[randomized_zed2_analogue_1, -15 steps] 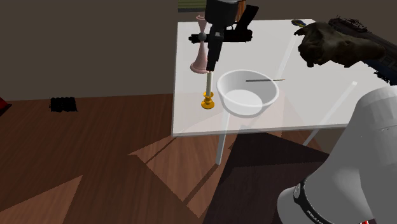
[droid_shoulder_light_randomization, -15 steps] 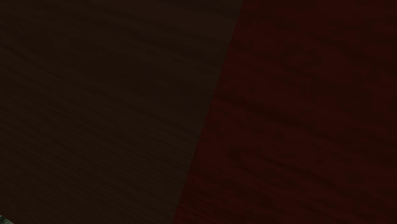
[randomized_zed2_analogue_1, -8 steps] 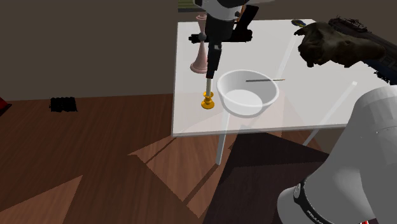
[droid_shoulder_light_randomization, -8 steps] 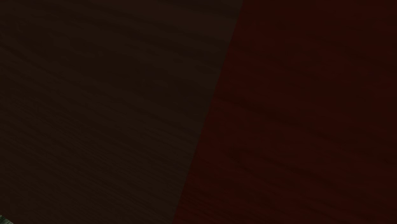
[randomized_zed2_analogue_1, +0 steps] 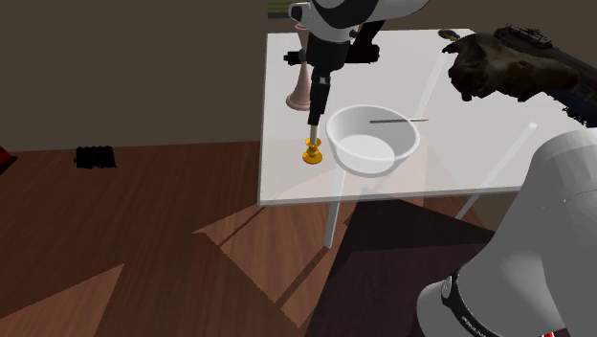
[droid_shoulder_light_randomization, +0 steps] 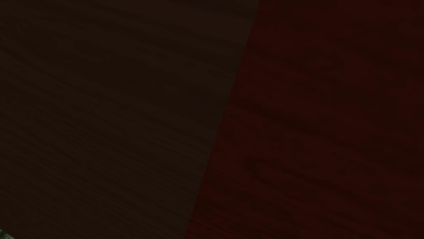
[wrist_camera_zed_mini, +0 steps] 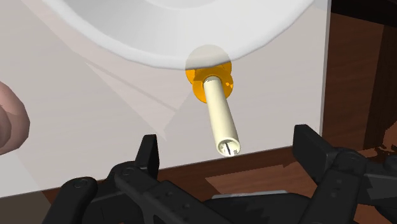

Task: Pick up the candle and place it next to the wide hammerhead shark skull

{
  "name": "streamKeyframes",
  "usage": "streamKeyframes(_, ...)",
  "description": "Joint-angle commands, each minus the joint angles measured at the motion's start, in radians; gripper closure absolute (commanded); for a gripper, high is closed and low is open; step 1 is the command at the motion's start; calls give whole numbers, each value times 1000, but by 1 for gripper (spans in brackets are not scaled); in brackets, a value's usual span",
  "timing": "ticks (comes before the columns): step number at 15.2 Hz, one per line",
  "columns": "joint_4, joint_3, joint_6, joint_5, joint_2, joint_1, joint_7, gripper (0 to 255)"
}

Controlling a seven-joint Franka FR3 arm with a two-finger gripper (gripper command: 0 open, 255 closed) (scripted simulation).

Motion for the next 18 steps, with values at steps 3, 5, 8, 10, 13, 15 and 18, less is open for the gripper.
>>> streamKeyframes(3, 0, 0, 1, 0, 0, 0, 0, 255)
streamKeyframes(5, 0, 0, 1, 0, 0, 0, 0, 255)
streamKeyframes(8, 0, 0, 1, 0, 0, 0, 0, 255)
streamKeyframes(10, 0, 0, 1, 0, 0, 0, 0, 255)
streamKeyframes(13, 7, 4, -15, -3, -8, -2, 4, 255)
streamKeyframes(15, 23, 11, -46, -7, -24, -5, 10, 255)
streamKeyframes(18, 47, 21, -91, -12, -46, -8, 19, 255)
